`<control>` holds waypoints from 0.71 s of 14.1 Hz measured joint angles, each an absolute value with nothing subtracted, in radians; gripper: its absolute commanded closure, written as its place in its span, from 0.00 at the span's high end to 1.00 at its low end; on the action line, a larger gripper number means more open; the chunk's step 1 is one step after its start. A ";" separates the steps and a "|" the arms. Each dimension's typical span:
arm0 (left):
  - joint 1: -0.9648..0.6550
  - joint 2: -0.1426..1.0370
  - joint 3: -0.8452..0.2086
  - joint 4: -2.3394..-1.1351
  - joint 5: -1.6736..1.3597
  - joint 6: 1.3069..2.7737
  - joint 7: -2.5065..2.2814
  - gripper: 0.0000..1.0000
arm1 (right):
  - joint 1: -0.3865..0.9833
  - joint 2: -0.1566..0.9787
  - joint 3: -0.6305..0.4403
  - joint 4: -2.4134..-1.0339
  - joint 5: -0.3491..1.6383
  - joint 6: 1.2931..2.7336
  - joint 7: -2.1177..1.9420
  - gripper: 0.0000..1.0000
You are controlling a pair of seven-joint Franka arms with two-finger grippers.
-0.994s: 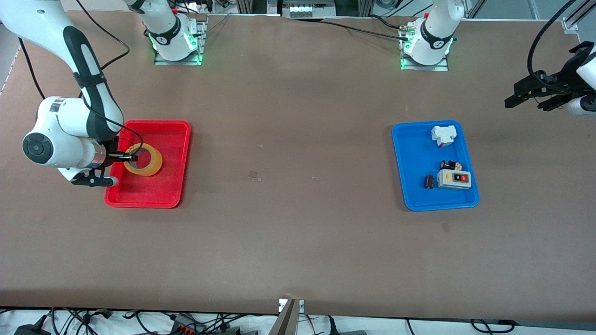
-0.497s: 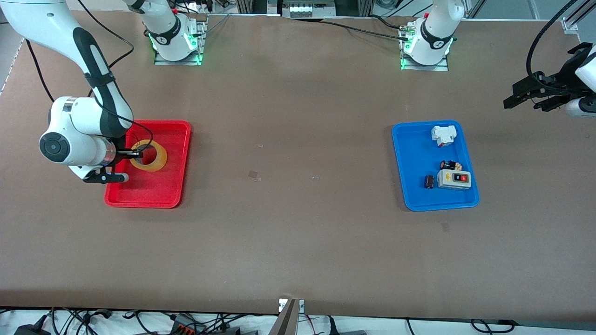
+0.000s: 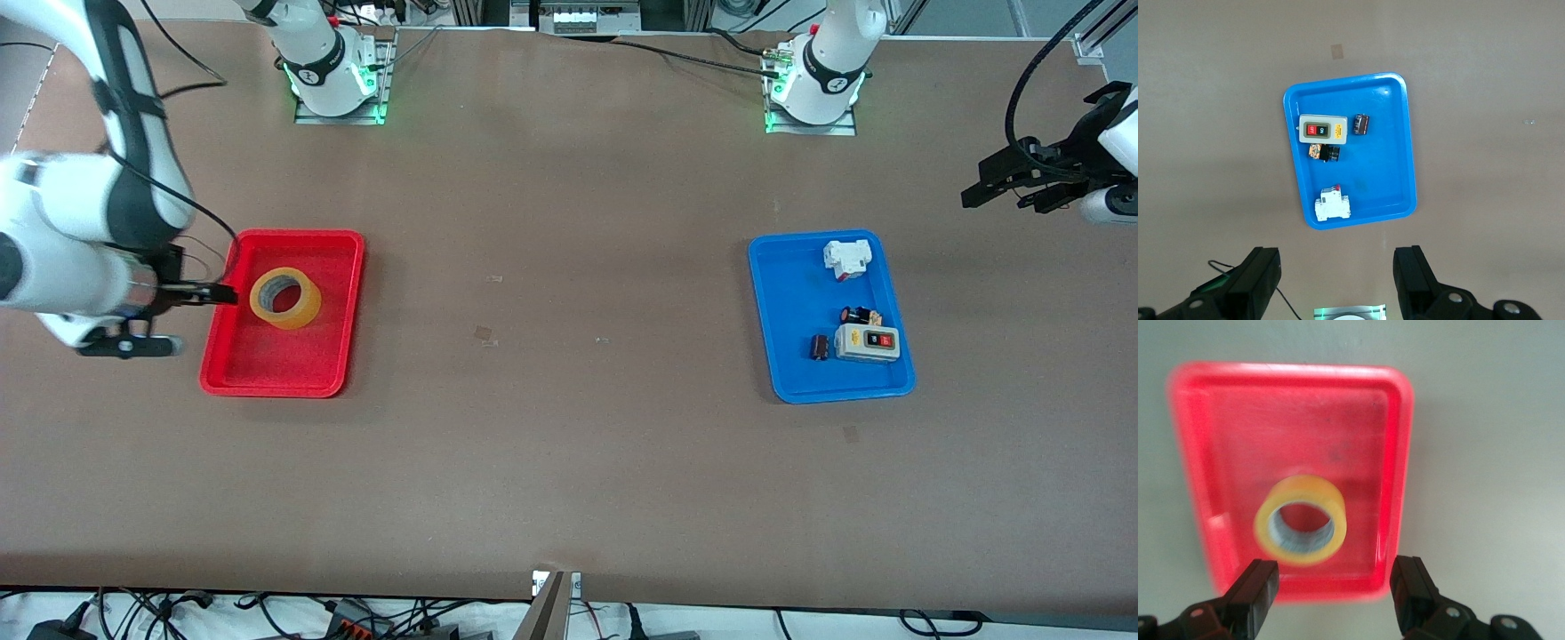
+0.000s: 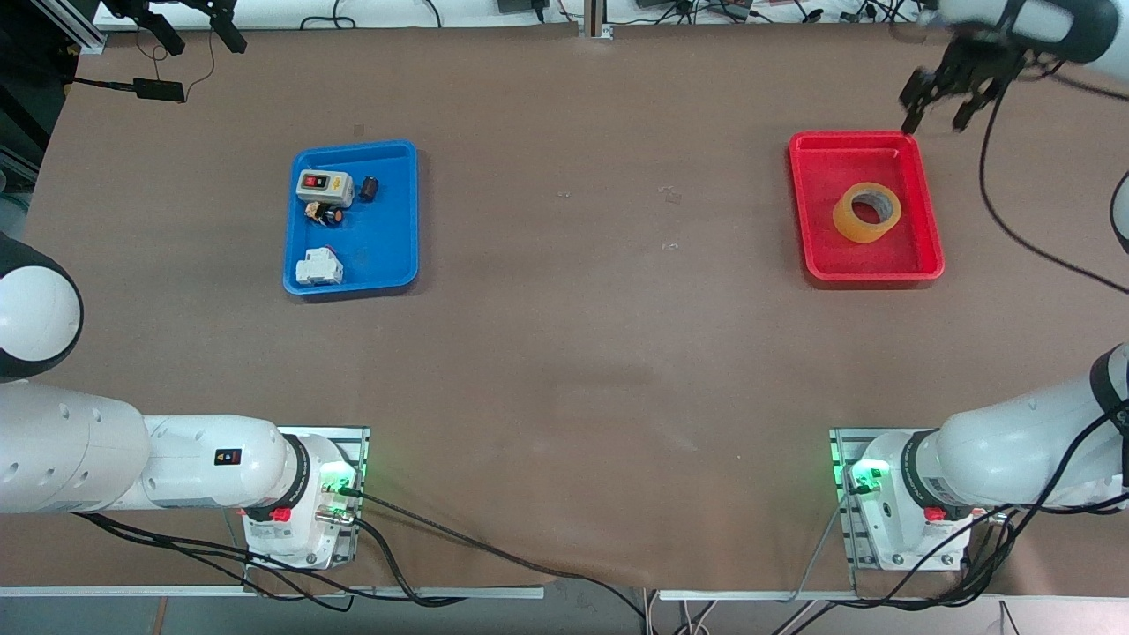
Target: Place and move tape with both arms
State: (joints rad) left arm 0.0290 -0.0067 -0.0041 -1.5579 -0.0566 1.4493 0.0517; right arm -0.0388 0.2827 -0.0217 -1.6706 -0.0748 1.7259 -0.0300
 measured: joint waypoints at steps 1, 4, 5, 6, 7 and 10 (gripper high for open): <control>0.029 -0.007 -0.004 -1.558 -0.057 1.449 0.052 1.00 | -0.038 0.272 -0.021 -1.579 -0.058 1.644 -0.031 1.00; 0.029 -0.007 -0.004 -1.558 -0.057 1.450 0.051 1.00 | -0.034 0.266 -0.017 -1.379 -0.036 1.513 -0.034 1.00; 0.029 -0.007 -0.004 -1.558 -0.057 1.450 0.051 1.00 | -0.031 0.267 -0.017 -1.351 -0.035 1.506 -0.034 1.00; 0.029 -0.007 -0.004 -1.558 -0.057 1.450 0.051 1.00 | -0.028 0.271 -0.017 -1.334 -0.035 1.506 -0.034 1.00; 0.029 -0.007 -0.004 -1.558 -0.057 1.450 0.051 1.00 | -0.026 0.275 -0.017 -1.322 -0.034 1.509 -0.034 1.00; 0.029 -0.007 -0.004 -1.558 -0.057 1.450 0.051 1.00 | -0.021 0.285 -0.017 -1.308 -0.034 1.563 -0.034 1.00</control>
State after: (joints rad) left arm 0.0293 -0.0065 -0.0039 -1.5578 -0.0566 1.4496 0.0511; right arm -0.0210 0.2846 -0.0167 -1.3076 -0.0343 1.5627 -0.0342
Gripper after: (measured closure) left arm 0.000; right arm 0.000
